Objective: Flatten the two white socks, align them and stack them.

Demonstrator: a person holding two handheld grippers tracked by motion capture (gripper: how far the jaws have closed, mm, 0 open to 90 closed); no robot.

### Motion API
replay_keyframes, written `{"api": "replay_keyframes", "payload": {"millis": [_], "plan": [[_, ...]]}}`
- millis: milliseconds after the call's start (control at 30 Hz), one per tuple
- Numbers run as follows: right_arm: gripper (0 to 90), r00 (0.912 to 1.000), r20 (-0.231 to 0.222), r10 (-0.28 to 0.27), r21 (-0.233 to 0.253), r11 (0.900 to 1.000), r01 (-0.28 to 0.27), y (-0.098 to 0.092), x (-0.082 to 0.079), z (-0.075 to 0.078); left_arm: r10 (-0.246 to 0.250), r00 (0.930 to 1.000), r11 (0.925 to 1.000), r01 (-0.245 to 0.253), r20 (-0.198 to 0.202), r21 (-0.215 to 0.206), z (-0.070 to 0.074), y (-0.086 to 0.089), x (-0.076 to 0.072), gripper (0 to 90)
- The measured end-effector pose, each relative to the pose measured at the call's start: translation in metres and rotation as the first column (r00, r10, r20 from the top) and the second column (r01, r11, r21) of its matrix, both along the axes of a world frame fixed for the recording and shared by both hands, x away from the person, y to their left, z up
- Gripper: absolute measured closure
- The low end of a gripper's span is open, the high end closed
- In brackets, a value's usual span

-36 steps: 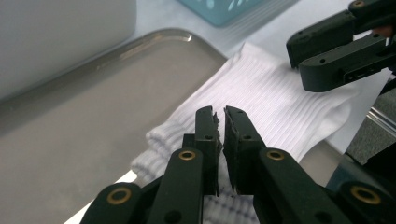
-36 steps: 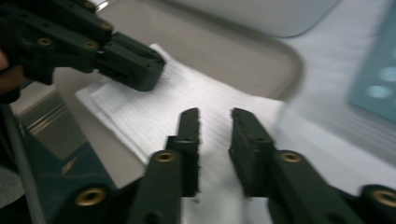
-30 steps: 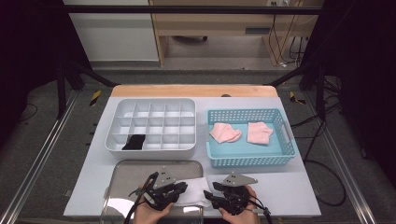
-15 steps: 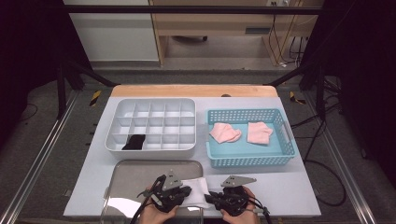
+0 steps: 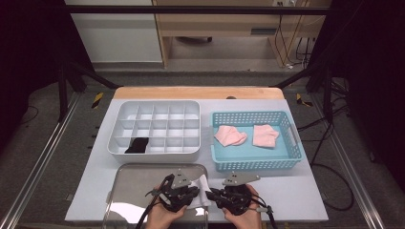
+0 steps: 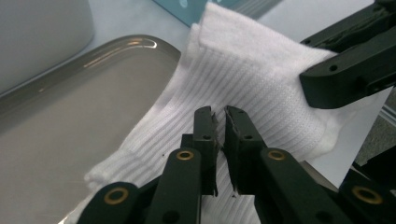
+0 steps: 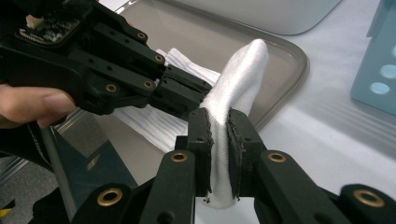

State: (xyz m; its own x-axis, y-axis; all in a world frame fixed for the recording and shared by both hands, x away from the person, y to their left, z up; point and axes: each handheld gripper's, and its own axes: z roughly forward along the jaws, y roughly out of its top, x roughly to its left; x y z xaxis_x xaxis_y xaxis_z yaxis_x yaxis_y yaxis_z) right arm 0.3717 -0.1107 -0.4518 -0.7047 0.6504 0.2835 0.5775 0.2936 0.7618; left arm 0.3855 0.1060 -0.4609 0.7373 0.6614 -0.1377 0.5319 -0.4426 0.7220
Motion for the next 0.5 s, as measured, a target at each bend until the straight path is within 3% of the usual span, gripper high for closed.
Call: {"api": "replay_keyframes", "payload": {"millis": [167, 300, 500], "plan": [[81.2, 1.0, -0.005, -0.006, -0.003, 1.0, 0.006, -0.002, 0.002, 0.0, 0.043, 0.9984, 0.9969, -0.04, 0.036, -0.067, 0.017, 0.023, 0.002, 80.8], [81.2, 1.0, -0.002, -0.009, -0.008, 1.0, 0.009, -0.002, 0.003, -0.001, 0.108, 0.991, 0.9917, -0.102, 0.079, -0.079, 0.029, 0.052, 0.001, 84.9], [81.2, 0.9997, 0.014, -0.022, -0.019, 1.0, 0.022, -0.002, 0.004, -0.003, 0.179, 0.9833, 0.9823, -0.176, 0.035, -0.063, 0.016, 0.084, 0.0, 88.5]]}}
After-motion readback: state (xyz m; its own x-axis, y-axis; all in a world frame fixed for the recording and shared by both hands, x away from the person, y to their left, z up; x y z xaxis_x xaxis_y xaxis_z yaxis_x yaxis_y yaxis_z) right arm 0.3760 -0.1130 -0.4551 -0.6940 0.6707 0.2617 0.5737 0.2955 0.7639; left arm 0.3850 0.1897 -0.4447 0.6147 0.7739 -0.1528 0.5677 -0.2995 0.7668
